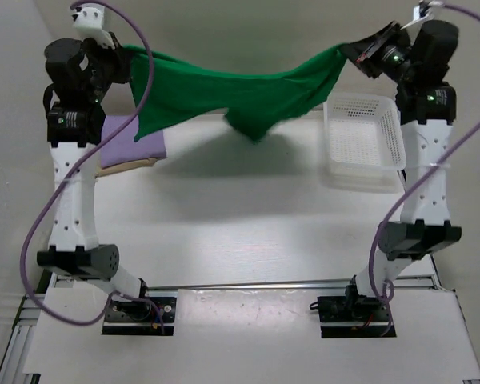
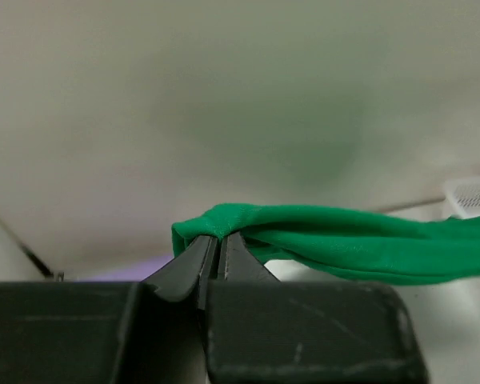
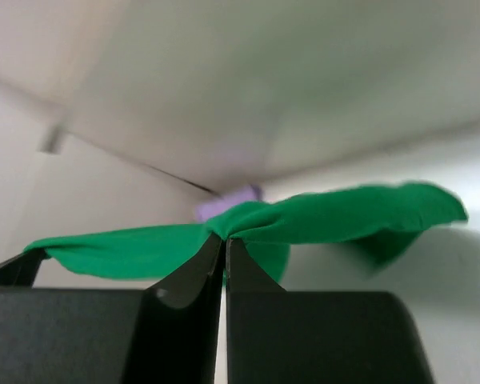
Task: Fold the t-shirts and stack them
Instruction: Flatten out the tshirt
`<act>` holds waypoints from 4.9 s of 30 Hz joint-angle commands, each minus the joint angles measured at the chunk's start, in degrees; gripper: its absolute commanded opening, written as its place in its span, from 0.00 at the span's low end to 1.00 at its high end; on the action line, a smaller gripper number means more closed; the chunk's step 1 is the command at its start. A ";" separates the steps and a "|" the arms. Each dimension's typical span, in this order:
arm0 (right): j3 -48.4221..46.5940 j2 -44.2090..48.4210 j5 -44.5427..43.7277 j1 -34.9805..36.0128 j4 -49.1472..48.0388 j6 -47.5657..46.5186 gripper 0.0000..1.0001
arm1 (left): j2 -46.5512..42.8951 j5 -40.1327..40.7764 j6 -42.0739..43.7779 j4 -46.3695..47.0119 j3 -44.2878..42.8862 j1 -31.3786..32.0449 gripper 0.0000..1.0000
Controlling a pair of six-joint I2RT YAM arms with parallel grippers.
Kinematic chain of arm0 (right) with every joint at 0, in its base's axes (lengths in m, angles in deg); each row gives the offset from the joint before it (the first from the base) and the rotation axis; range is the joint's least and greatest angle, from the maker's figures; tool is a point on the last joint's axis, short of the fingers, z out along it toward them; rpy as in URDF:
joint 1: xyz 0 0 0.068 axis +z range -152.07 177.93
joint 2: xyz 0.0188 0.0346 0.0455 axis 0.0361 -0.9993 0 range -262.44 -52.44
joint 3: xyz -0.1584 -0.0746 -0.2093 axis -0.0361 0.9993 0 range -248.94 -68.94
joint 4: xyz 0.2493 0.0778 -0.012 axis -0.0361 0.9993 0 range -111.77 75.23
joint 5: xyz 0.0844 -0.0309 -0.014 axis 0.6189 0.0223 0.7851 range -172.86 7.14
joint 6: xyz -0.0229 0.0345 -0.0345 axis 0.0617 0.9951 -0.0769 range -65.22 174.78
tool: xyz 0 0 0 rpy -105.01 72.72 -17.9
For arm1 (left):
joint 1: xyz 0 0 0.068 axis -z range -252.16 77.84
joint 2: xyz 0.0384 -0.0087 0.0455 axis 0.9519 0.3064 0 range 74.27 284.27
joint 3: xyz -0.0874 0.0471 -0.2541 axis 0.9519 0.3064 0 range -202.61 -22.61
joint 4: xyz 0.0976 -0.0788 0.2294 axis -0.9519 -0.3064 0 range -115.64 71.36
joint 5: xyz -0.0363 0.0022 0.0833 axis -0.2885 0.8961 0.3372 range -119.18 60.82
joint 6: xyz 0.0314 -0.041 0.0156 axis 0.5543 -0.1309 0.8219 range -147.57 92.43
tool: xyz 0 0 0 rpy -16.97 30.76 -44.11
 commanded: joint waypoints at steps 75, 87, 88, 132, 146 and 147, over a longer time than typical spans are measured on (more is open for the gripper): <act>-6.10 -0.39 -2.90 0.43 -10.54 8.78 0.00 | 16.71 13.39 0.16 0.74 -23.65 7.13 0.15; -12.42 -8.47 -4.13 -0.80 -22.97 18.07 0.00 | 22.85 13.37 0.16 1.45 -26.72 6.60 0.14; -12.42 -9.78 -4.83 -0.80 -25.63 19.75 0.00 | 24.17 14.34 0.16 2.32 -28.03 6.60 0.14; 12.32 -3.13 0.86 -2.47 -64.95 15.02 0.00 | 21.73 24.37 0.16 32.22 -14.82 5.99 0.10; 78.87 56.45 -11.06 10.18 -20.01 -4.75 0.00 | -28.00 4.78 0.16 10.87 52.70 7.04 0.10; 81.33 61.44 -12.47 11.41 -17.25 -3.53 0.00 | -31.77 3.64 0.16 8.76 55.07 7.04 0.10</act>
